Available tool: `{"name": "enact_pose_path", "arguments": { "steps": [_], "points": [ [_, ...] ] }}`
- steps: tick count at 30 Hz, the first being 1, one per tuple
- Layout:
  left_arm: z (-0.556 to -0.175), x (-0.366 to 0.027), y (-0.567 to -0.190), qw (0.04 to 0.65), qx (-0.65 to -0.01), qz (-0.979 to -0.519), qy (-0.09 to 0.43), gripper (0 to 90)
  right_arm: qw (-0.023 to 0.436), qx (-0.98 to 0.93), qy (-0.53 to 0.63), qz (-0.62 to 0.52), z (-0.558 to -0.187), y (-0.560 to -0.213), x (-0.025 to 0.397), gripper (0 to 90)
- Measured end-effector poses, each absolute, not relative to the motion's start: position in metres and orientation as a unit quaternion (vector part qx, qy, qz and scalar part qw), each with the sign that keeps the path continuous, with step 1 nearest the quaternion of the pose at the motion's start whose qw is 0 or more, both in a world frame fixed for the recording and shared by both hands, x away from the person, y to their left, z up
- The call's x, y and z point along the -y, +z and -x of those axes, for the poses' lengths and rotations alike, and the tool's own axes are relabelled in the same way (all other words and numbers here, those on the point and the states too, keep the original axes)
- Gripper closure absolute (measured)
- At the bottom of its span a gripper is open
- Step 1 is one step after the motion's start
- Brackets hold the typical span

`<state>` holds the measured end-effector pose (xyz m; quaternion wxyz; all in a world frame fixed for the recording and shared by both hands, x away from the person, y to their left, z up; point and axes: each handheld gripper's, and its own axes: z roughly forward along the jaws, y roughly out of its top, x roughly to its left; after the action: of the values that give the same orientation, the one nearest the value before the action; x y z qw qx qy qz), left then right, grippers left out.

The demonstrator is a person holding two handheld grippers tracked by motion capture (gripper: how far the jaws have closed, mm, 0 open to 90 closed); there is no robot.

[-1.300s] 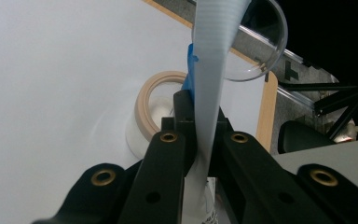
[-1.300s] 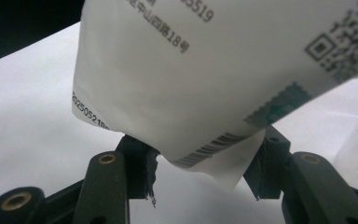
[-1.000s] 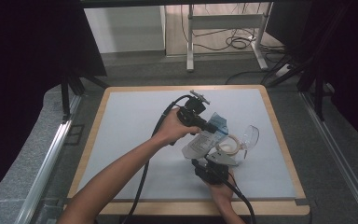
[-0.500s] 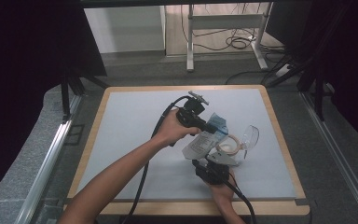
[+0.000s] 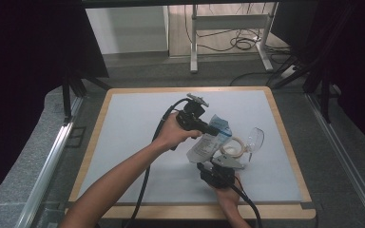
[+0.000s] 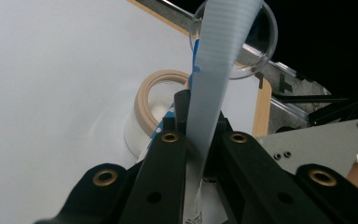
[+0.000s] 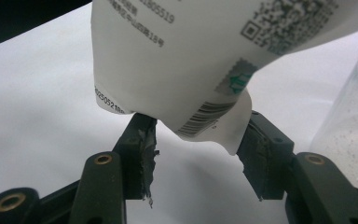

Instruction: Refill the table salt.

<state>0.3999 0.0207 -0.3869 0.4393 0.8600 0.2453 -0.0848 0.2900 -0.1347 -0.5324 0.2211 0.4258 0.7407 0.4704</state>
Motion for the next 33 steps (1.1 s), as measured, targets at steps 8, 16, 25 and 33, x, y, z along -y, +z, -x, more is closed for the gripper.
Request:
{"name": "enact_pose_path", "arguments": {
  "steps": [8, 16, 25, 33],
  "points": [
    [-0.398, -0.032, -0.386, 0.457, -0.250, -0.850, -0.082, 90.0, 0.218, -0.741, 0.470, -0.426, -0.289, -0.532, 0.136, 48.9],
    [-0.398, -0.041, -0.388, 0.470, -0.253, -0.841, -0.085, 90.0, 0.217, -0.743, 0.470, -0.425, -0.287, -0.532, 0.139, 48.1],
    [-0.397, -0.050, -0.387, 0.481, -0.257, -0.834, -0.083, 90.0, 0.217, -0.742, 0.470, -0.426, -0.285, -0.532, 0.142, 48.0],
    [-0.398, -0.072, -0.388, 0.495, -0.273, -0.821, -0.078, 90.0, 0.222, -0.735, 0.475, -0.430, -0.283, -0.530, 0.152, 48.0]
  ]
}}
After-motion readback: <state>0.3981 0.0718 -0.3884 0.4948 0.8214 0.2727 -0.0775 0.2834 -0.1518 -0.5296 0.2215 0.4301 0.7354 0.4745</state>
